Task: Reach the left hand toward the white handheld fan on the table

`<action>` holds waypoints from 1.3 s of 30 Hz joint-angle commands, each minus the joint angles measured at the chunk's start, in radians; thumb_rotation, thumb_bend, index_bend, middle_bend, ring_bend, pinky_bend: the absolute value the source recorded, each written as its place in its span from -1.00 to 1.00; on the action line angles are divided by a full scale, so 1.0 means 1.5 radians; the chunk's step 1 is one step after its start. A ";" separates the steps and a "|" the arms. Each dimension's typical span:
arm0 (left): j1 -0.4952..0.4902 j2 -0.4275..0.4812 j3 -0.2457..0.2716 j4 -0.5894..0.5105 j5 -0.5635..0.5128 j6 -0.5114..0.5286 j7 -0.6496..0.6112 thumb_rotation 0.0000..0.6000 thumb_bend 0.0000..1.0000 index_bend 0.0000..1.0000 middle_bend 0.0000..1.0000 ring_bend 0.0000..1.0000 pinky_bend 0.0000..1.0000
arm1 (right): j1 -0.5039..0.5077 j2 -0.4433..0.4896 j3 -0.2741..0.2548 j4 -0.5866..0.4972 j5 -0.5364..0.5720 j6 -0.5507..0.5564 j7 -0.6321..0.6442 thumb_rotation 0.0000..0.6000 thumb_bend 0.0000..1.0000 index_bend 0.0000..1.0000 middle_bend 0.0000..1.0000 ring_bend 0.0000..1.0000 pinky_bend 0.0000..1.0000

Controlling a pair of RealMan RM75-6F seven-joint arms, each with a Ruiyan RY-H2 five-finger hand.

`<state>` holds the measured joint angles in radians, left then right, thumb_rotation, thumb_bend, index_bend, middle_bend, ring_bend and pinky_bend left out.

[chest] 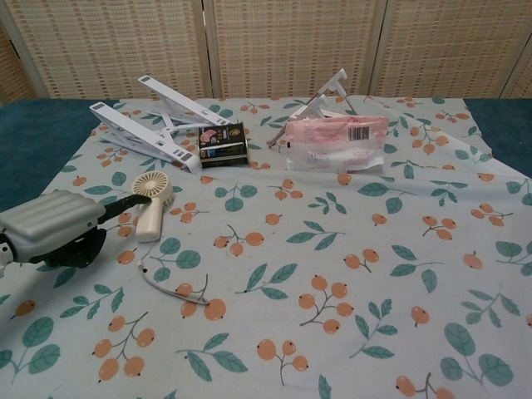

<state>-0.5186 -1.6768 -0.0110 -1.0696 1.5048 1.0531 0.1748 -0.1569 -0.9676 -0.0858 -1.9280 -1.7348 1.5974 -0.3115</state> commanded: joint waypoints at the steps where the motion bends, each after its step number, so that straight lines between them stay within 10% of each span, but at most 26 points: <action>1: -0.001 0.001 0.002 0.001 -0.004 -0.006 0.003 1.00 0.86 -0.93 1.00 0.94 1.00 | 0.000 0.000 -0.001 0.000 -0.002 0.001 0.001 1.00 -0.62 -1.00 -1.00 -1.00 -1.00; 11: -0.008 0.017 0.003 -0.021 -0.020 -0.031 0.008 1.00 0.87 -0.88 1.00 0.94 1.00 | -0.004 0.001 -0.003 0.000 -0.007 0.008 -0.002 1.00 -0.62 -1.00 -1.00 -1.00 -1.00; 17: 0.015 0.048 0.009 -0.079 0.055 0.104 -0.061 1.00 0.65 -1.00 0.99 0.84 1.00 | -0.008 0.005 -0.009 -0.004 -0.021 0.015 0.001 1.00 -0.62 -1.00 -1.00 -1.00 -1.00; 22: 0.067 0.128 0.037 -0.198 0.127 0.249 -0.111 1.00 0.20 -1.00 0.60 0.59 0.97 | -0.013 0.013 -0.019 -0.008 -0.039 0.020 0.009 1.00 -0.62 -1.00 -1.00 -1.00 -1.00; 24: 0.107 0.177 0.074 -0.254 0.158 0.308 -0.142 1.00 0.04 -1.00 0.23 0.27 0.71 | -0.015 0.018 -0.024 -0.010 -0.048 0.022 0.014 1.00 -0.62 -1.00 -1.00 -1.00 -1.00; 29: 0.239 0.307 0.209 -0.307 0.194 0.420 -0.170 1.00 -0.21 -1.00 -0.96 -0.97 -0.67 | -0.025 0.037 -0.041 -0.018 -0.078 0.037 0.031 1.00 -0.62 -1.00 -1.00 -1.00 -1.00; 39: 0.319 0.387 0.225 -0.308 0.205 0.496 -0.195 0.86 -0.32 -1.00 -1.00 -1.00 -0.91 | -0.023 0.069 -0.064 -0.028 -0.105 0.026 0.080 1.00 -0.62 -1.00 -1.00 -1.00 -1.00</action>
